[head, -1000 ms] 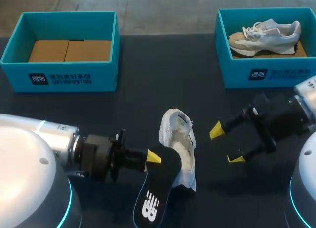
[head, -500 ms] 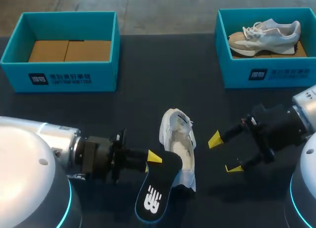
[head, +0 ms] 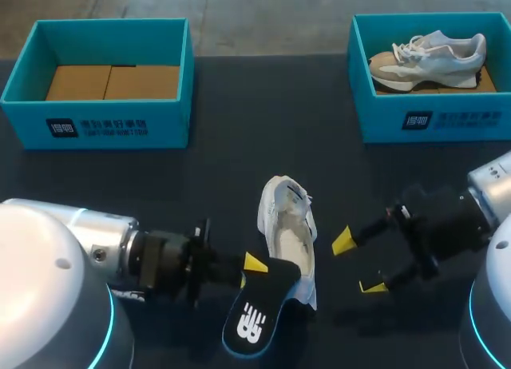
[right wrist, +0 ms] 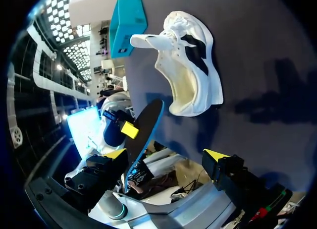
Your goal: Take the shoe out of the shoebox, open the shoe tongue, remove and reinsert the insole, then place the shoe into the shoebox
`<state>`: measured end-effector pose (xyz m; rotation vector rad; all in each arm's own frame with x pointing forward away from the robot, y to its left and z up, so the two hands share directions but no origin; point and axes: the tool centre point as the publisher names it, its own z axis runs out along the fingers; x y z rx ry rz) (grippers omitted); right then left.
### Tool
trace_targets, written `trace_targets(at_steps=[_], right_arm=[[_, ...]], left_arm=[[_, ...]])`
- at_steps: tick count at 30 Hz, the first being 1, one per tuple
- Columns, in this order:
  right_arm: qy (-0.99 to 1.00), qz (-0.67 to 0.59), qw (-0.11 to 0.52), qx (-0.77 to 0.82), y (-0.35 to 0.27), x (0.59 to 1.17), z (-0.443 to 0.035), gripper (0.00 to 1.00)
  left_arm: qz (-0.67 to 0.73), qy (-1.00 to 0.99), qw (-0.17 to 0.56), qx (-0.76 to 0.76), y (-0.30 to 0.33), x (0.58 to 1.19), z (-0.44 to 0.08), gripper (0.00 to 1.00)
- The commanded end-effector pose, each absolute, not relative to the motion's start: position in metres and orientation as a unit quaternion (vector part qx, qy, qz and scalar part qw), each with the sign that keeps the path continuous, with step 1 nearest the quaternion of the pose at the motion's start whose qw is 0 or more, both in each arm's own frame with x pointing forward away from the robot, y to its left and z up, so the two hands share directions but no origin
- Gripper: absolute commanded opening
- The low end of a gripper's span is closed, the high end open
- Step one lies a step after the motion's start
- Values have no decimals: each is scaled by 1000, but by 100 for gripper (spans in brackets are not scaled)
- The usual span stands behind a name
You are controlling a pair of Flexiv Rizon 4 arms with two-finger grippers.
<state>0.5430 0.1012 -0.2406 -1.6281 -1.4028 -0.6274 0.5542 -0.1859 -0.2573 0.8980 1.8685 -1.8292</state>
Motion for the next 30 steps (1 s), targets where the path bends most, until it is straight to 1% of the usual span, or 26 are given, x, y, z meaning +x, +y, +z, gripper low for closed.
trace_targets(at_steps=[1,14,21,30], right_arm=[[-559,-255,434,-659,104,539,-243,100],[-559,-255,434,-659,104,539,-243,100],[-572,-244,459,-634,118,546,-255,100],[-576,-251,465,-624,126,555,-258,100]], left_arm=[[-666,650,178,321,-194,559,-266,0],[-666,649,178,321,-195,559,-265,0],[-689,636,163,307,-201,564,-274,0],[-696,627,160,310,-205,575,-274,0]])
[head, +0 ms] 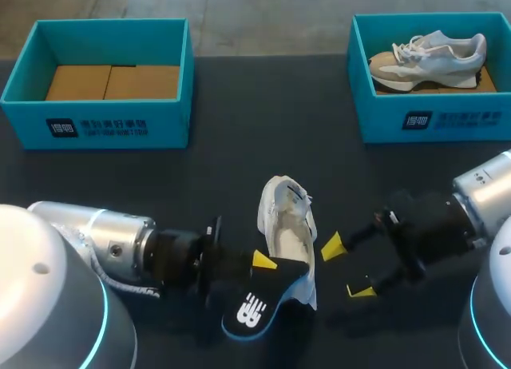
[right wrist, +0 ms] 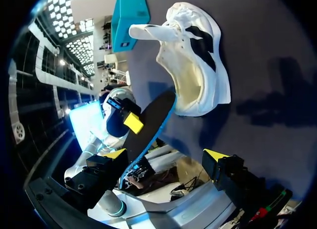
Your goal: Take the shoe out of the shoebox, open the shoe tongue, remove and reinsert the insole, then place the shoe into the shoebox
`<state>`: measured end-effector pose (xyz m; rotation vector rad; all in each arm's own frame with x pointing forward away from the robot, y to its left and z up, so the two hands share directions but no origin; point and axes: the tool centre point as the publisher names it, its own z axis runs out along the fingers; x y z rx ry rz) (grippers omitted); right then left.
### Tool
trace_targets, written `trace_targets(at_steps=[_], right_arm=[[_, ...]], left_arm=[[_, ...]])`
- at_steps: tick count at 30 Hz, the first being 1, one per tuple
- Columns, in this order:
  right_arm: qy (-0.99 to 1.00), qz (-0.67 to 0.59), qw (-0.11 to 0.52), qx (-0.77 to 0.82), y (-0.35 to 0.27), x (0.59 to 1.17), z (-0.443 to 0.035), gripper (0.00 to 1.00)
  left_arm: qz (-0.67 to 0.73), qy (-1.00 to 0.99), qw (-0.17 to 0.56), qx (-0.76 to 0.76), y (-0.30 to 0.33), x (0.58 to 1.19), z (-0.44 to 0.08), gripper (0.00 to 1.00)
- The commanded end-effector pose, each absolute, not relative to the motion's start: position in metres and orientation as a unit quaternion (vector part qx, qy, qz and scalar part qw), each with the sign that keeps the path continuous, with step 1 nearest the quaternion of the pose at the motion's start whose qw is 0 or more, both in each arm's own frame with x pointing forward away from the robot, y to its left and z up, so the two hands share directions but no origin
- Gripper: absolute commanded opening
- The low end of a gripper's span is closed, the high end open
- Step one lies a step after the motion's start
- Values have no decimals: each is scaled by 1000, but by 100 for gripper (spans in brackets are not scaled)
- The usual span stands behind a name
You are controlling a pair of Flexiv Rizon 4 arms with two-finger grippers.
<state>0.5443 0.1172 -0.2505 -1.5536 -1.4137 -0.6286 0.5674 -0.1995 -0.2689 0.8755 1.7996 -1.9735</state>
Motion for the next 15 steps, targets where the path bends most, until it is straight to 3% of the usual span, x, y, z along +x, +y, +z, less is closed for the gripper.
trace_targets(at_steps=[1,15], right_arm=[[-576,-251,465,-624,126,556,-258,100],[-575,-250,473,-619,129,564,-261,100]], left_arm=[[-696,627,160,311,-205,576,-274,0],[-696,630,151,308,-207,588,-280,0]])
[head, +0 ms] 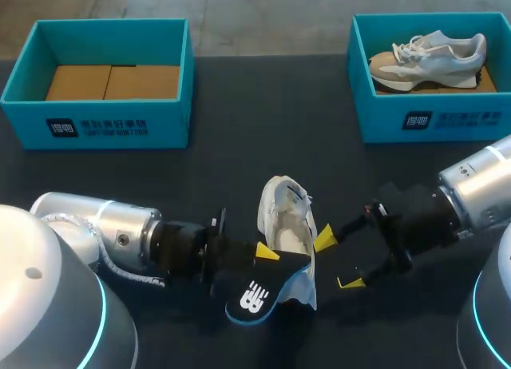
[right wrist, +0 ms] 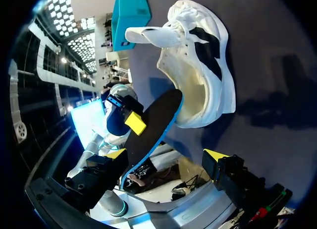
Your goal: Take the shoe out of the shoebox, open the shoe tongue, remove and reinsert the insole, then place the shoe into the shoebox
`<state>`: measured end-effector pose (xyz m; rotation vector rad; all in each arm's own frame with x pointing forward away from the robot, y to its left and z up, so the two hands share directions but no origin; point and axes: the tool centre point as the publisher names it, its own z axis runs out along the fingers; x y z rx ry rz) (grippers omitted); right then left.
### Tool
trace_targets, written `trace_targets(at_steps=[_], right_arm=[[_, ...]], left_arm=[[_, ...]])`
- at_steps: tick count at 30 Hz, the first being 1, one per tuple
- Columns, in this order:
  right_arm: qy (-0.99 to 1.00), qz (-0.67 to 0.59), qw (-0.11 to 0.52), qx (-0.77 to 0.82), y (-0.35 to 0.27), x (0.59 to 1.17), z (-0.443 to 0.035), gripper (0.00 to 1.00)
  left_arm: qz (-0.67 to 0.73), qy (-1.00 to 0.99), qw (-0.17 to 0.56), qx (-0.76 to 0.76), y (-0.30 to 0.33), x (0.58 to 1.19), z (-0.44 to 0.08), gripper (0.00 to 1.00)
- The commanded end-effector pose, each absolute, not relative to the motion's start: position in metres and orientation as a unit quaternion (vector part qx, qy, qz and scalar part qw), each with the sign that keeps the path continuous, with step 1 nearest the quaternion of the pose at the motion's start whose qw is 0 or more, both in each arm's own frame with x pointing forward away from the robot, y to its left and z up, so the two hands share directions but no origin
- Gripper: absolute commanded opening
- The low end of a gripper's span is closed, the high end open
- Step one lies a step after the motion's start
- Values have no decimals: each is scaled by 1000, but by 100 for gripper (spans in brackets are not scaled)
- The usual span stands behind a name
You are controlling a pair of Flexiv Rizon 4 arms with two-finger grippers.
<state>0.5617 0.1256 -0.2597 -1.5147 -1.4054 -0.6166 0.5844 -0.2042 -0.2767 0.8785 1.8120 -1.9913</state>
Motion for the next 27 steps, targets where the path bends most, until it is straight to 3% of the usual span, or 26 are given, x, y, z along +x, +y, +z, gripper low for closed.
trace_targets(at_steps=[1,27], right_arm=[[-575,-250,473,-619,129,564,-261,100],[-575,-250,473,-619,129,564,-261,100]], left_arm=[[-697,630,150,309,-208,589,-281,0],[-698,624,135,324,-220,604,-297,0]])
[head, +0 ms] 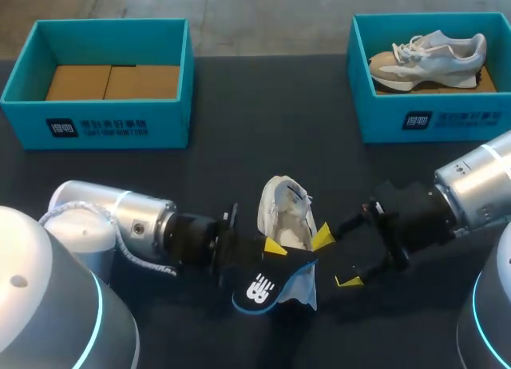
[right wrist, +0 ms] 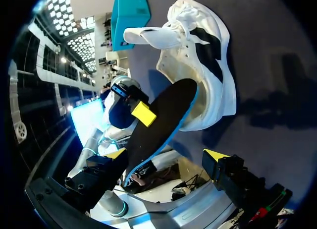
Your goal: Take the shoe out of the shoebox, open the shoe tongue, remove and reinsert the insole, then place the shoe into the shoebox
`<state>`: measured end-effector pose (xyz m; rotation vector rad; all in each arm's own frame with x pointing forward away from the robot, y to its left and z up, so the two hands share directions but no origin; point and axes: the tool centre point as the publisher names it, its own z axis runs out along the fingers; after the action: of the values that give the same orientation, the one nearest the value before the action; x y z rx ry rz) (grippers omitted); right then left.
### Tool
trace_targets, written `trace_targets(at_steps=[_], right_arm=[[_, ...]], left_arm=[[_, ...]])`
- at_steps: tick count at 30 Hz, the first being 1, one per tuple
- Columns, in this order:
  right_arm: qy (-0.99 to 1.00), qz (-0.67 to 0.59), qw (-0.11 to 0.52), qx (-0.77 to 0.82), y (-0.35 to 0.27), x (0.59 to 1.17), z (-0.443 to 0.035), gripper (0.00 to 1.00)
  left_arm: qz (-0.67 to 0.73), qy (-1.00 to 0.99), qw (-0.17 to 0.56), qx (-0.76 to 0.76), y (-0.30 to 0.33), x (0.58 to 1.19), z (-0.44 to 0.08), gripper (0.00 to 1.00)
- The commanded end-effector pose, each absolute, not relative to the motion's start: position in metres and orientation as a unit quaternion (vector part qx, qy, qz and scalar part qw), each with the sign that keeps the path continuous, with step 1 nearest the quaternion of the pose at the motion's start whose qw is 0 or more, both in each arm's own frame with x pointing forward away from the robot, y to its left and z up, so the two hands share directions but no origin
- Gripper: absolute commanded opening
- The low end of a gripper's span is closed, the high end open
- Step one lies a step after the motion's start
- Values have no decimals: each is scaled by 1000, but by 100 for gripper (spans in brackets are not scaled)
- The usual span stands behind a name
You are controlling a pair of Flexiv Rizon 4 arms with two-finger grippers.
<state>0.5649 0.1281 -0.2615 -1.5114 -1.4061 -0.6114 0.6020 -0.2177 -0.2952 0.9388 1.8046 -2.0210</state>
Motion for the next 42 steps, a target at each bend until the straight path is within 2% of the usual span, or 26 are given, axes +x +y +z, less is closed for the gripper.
trace_targets(at_steps=[1,42], right_arm=[[-575,-250,473,-619,129,564,-261,100],[-575,-250,473,-619,129,564,-261,100]], left_arm=[[-699,624,134,323,-220,604,-297,0],[-689,645,141,299,-200,593,-294,0]])
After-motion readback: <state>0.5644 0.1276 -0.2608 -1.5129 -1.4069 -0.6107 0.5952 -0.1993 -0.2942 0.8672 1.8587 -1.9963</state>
